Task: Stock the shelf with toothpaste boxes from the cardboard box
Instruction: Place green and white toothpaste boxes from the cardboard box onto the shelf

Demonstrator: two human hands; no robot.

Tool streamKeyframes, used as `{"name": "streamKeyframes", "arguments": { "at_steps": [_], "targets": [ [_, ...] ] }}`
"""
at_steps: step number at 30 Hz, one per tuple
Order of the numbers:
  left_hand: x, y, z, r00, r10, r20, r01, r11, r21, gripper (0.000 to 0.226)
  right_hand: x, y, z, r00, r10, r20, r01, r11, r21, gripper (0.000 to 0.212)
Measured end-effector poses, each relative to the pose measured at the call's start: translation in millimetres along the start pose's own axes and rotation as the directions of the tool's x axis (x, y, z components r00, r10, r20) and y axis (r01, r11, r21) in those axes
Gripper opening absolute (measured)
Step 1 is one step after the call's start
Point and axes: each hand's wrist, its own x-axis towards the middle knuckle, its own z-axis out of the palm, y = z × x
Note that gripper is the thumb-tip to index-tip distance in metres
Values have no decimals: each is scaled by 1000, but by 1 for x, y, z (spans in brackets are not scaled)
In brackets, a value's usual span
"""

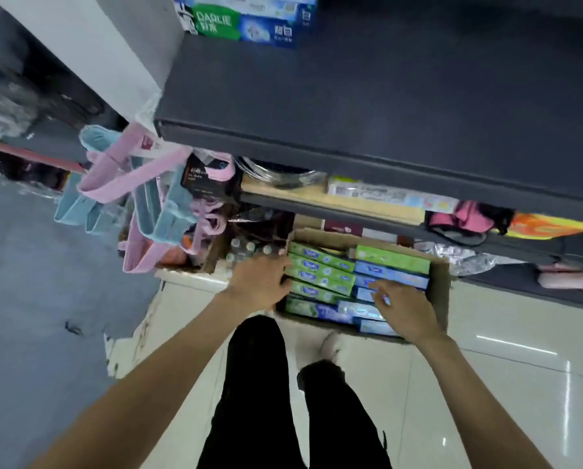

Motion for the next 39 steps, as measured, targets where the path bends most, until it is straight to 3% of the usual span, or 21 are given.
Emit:
{"name": "streamKeyframes", "arguments": {
  "at_steps": [3, 6, 9, 13, 16, 19, 22, 26, 28, 30, 32, 39],
  "targets": [
    [9, 20, 66, 986, -73, 151, 87, 992, -88, 31, 2, 67, 40, 989, 68, 131, -60, 996, -63, 34],
    [23, 44, 122, 984, -123, 133, 147, 971, -190, 30, 9, 118, 76, 992, 91, 93, -86, 995, -56, 40],
    [45, 68, 166, 990, -91, 109, 112, 973, -204, 38, 24, 153, 104, 993, 98, 68, -94, 994, -54, 50],
    [82, 95, 213, 990, 66, 121, -62, 997, -36, 52, 49, 181, 135, 982, 153, 108, -141, 983, -114, 70],
    [108, 110, 242, 974, 158, 161, -174, 981, 85, 61, 65, 196, 151, 966, 202, 162, -202, 979, -17, 81],
    [125, 117, 264, 948, 224, 228, -272, 940, 205, 67, 74, 204, 160, 968, 220, 119, -223, 975, 8, 75],
    [131, 117, 261, 950, 250, 189, -292, 925, 244, 56, 73, 205, 163, 978, 207, 1, -207, 977, 43, 69],
    [123, 91, 234, 998, 69, -12, -69, 998, -10, 43, 62, 202, 165, 973, 188, -137, -164, 973, 165, 63],
    [115, 75, 220, 996, -88, -19, 80, 964, -252, 35, 62, 197, 167, 1000, 12, -24, -8, 987, 162, 54],
    [109, 60, 212, 971, -234, 44, 224, 836, -501, 28, 67, 189, 167, 973, -165, 161, 140, 978, 155, 50],
    [105, 47, 211, 939, -321, 125, 319, 675, -665, 29, 77, 177, 167, 936, -242, 255, 218, 969, 118, 55],
    [95, 37, 217, 911, -315, 265, 384, 419, -822, 31, 104, 146, 178, 831, -238, 503, 345, 929, -131, 67]
  ]
}}
